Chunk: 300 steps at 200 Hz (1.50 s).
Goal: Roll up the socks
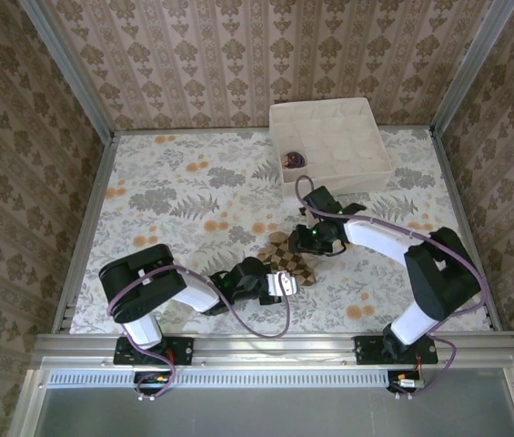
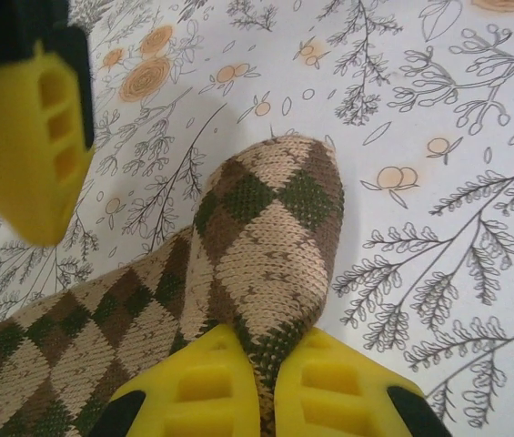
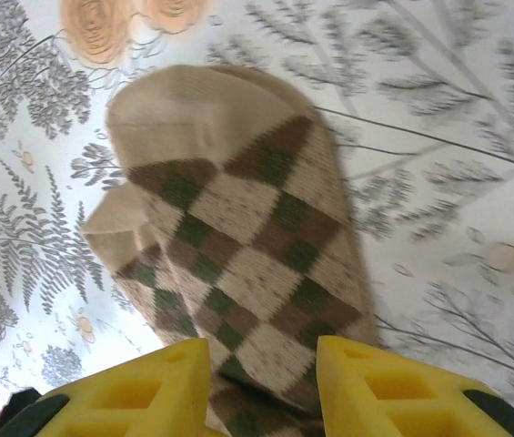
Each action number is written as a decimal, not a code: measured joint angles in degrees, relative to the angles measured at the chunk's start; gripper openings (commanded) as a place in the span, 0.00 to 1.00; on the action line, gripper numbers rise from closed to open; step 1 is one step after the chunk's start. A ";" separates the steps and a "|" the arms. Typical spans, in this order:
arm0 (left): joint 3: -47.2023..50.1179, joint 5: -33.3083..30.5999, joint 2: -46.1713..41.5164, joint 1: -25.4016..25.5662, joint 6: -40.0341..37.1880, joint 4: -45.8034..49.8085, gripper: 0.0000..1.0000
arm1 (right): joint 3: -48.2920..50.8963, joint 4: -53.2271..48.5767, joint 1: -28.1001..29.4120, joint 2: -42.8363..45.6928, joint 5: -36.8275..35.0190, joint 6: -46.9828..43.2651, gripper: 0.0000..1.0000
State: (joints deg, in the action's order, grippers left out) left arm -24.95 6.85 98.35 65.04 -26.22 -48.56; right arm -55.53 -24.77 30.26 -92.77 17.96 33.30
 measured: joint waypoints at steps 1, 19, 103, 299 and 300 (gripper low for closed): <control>0.09 0.09 0.00 -0.02 0.00 -0.20 0.00 | -0.07 0.04 0.07 -0.09 0.04 0.02 0.35; 1.03 1.25 0.00 -0.35 -0.63 -1.66 0.00 | -1.60 1.40 1.84 -3.32 1.20 -0.17 0.34; -0.24 8.70 -2.80 -4.15 1.51 5.38 0.00 | -3.52 3.76 4.04 -10.45 2.43 0.13 0.29; -20.41 32.89 4.35 -15.78 19.32 35.21 0.00 | 6.99 14.36 -2.36 0.15 3.21 1.05 0.44; -20.41 33.00 4.37 -15.82 19.37 35.12 0.00 | 7.06 14.38 -2.40 0.33 3.19 1.03 0.44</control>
State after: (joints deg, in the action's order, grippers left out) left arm -45.36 39.86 102.72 49.21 -6.85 -13.43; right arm -48.47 -10.39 27.86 -92.44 21.15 34.33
